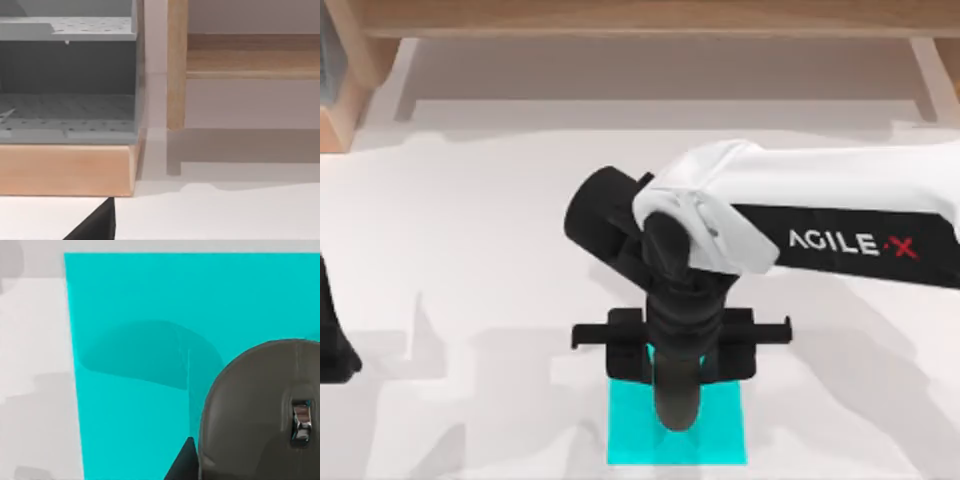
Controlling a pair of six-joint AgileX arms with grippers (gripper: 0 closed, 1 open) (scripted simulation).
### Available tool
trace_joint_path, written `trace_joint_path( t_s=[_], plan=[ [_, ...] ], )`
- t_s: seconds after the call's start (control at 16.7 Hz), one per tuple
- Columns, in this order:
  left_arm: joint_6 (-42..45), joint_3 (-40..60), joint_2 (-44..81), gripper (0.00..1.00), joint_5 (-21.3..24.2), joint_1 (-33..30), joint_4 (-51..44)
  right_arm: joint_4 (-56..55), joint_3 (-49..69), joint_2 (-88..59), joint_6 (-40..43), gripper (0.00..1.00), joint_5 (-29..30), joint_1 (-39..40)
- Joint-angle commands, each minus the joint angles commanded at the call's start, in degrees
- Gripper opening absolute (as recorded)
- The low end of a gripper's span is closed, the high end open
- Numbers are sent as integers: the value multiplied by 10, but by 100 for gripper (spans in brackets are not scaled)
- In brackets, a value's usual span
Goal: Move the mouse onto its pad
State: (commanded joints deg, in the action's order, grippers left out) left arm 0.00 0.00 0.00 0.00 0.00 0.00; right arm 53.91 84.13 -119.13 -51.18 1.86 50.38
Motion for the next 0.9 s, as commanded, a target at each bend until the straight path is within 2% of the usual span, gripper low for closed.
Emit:
trace_joint_path(
  t_s=[0.54,0.9],
  plan=[
    [0,0,0,100,0,0,0,0,0,0,0,98,0,0],
    [0,0,0,100,0,0,0,0,0,0,0,100,0,0]
  ],
)
